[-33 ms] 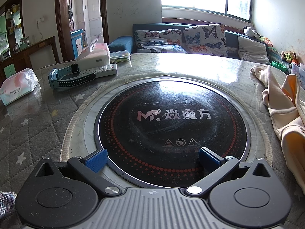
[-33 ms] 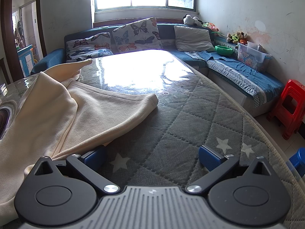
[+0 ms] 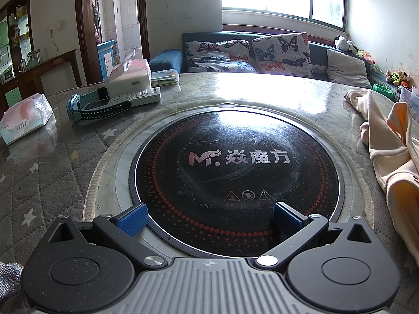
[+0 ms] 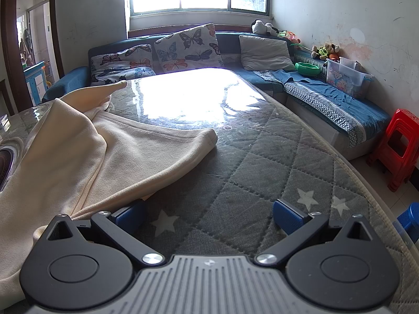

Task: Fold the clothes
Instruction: 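Move both grippers toward the crumpled cream sweatshirt on the table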

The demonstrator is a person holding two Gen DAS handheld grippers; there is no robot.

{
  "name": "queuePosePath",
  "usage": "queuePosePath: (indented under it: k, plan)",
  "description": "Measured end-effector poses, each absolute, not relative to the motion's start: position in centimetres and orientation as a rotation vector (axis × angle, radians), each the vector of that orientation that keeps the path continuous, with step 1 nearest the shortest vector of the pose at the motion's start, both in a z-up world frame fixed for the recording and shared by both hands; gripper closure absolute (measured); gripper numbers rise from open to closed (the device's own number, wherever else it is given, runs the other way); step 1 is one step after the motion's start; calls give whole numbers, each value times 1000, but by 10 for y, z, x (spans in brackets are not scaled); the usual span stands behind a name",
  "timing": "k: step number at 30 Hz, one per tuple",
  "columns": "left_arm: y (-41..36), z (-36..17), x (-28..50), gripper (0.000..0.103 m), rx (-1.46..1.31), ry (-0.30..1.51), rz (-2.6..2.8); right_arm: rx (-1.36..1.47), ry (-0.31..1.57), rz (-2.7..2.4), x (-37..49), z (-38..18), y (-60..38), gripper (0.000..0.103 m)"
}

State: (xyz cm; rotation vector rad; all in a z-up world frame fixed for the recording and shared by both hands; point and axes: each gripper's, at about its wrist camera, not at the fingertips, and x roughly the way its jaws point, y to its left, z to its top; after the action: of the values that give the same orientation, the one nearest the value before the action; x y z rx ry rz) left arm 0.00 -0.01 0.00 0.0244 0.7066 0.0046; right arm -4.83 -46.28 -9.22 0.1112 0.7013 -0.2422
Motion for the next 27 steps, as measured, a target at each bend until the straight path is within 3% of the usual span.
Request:
queuePosePath:
  k: [27]
  plan:
    - [-11,1,-4,0,36,714,2,93,702,-229,-54,-91,-459,0]
